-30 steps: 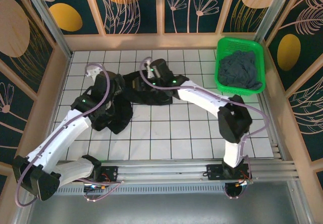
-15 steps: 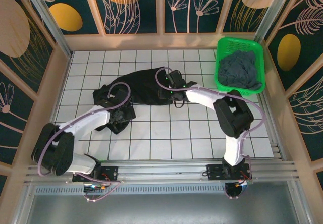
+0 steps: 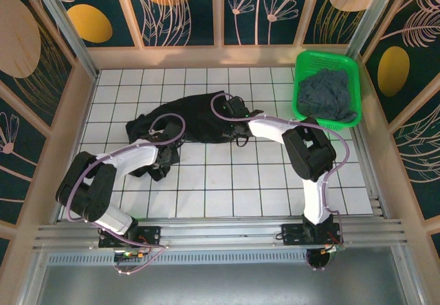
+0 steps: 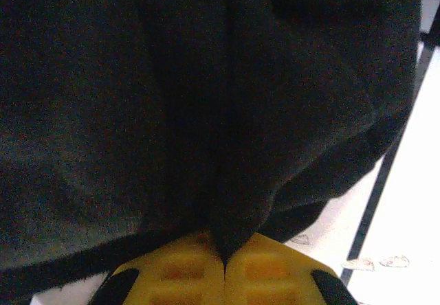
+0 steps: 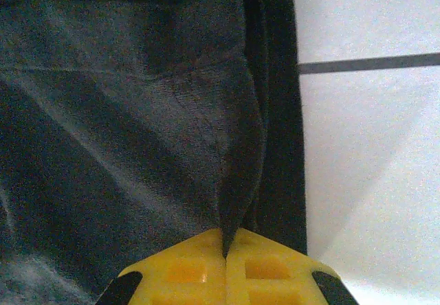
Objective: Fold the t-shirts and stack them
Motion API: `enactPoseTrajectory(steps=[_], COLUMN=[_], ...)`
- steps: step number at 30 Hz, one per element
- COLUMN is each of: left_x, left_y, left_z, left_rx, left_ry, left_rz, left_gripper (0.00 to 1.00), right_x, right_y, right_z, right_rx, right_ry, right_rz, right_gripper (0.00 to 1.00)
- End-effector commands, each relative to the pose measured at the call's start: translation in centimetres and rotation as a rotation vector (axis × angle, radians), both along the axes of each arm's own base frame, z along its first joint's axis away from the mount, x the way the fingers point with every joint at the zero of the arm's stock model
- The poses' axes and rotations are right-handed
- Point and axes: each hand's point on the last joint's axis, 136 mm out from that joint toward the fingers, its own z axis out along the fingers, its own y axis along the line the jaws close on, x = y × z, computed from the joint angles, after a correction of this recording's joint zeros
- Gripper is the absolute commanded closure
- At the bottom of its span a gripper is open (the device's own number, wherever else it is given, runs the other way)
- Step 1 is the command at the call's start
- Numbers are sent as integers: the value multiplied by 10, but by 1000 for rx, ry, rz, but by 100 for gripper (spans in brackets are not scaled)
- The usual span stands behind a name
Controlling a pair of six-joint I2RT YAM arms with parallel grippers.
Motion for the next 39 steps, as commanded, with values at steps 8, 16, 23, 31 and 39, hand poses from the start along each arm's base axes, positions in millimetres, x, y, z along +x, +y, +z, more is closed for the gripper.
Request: enactPoseTrajectory(steps=[8,16,23,31,39], left_x=[69,74,57,31,35], left_y=[60,86,114,146,141], left_z=[212,309,332,332,302], left_rx=[-68,-83,15,150,118], left_ry=[-522,-763,-842,-860,-851], left_rz=[198,255,329,455,443], left_gripper=[100,100,100,100,100], right_x=[57,70,58,27,6], right_y=[-71,-119,-158,-191,-216], right_z=[199,302,321,332,336], right_rx=[103,144,159,133,113], right_ry=[-395,-584,-611,-655,-725], right_rz=[-176,-253,-341,-443,-539], right_gripper=[100,100,100,100,100])
